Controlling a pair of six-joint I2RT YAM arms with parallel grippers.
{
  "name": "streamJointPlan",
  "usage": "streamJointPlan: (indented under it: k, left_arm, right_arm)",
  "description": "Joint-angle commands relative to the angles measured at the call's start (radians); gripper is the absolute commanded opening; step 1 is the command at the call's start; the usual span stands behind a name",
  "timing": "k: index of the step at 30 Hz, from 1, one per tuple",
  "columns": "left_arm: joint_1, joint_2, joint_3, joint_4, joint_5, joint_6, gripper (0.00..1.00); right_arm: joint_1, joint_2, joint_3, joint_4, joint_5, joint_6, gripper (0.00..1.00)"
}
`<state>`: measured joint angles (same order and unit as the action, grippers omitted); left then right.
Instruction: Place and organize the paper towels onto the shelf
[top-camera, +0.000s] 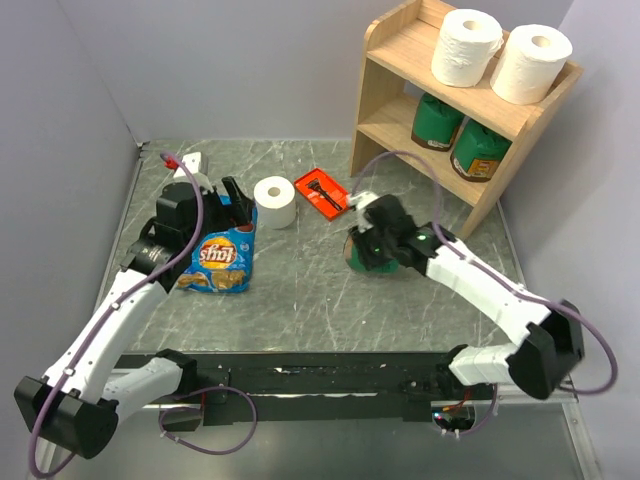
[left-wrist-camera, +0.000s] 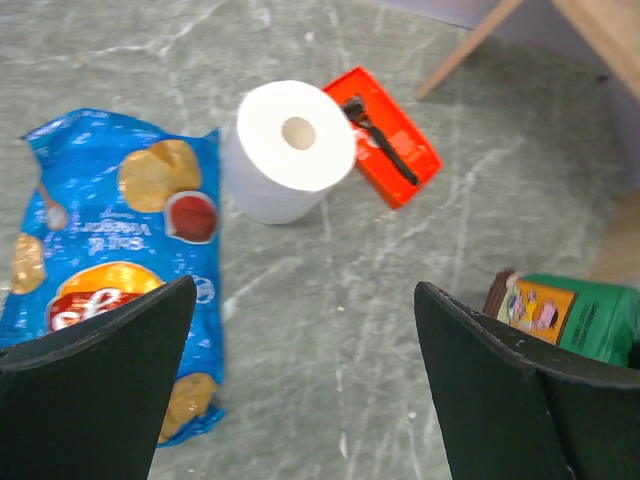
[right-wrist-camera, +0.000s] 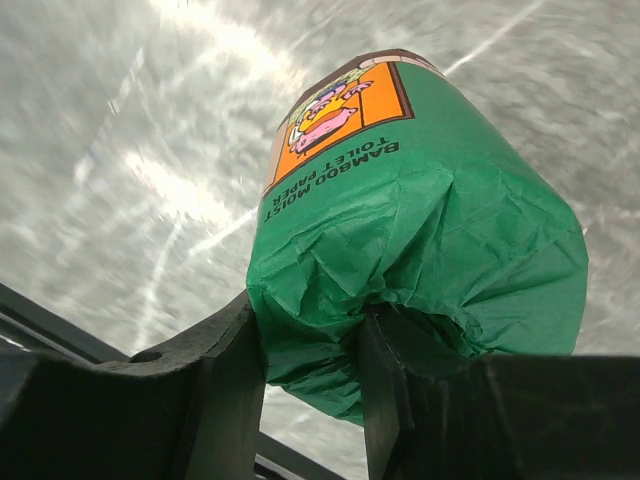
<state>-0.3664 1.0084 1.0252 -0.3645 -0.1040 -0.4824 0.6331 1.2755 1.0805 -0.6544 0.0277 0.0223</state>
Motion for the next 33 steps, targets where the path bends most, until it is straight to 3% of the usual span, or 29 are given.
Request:
streamJointPlan:
  k: [1, 5, 12, 18, 26, 33]
  left_arm:
    - [0.001, 0.024, 0.019, 0.044, -0.074, 0.039, 0.96]
    - [0.003, -0.013, -0.014, 0.067, -0.046, 0.036, 0.96]
    - [0.003, -0.063, -0.030, 0.070, -0.102, 0.047, 0.96]
    - [0.000, -0.063, -0.027, 0.067, -0.109, 0.050, 0.96]
    - [0.000, -0.067, -0.030, 0.070, -0.117, 0.047, 0.96]
    - [0.000, -0.071, -0.033, 0.072, -0.126, 0.048, 0.96]
  right_arm:
    - [0.063, 0.076, 0.082, -0.024, 0.133, -0.133, 0.32]
    - [0.102, 0.159, 0.107, -0.021, 0.143, -0.166, 0.34]
    - [0.116, 0.185, 0.142, -0.033, 0.133, -0.217, 0.50]
    - [0.117, 0.176, 0.150, -0.044, 0.129, -0.234, 0.59]
    - [0.117, 0.173, 0.173, -0.053, 0.090, -0.211, 0.66]
    - [0.122, 0.170, 0.196, -0.057, 0.101, -0.127, 0.66]
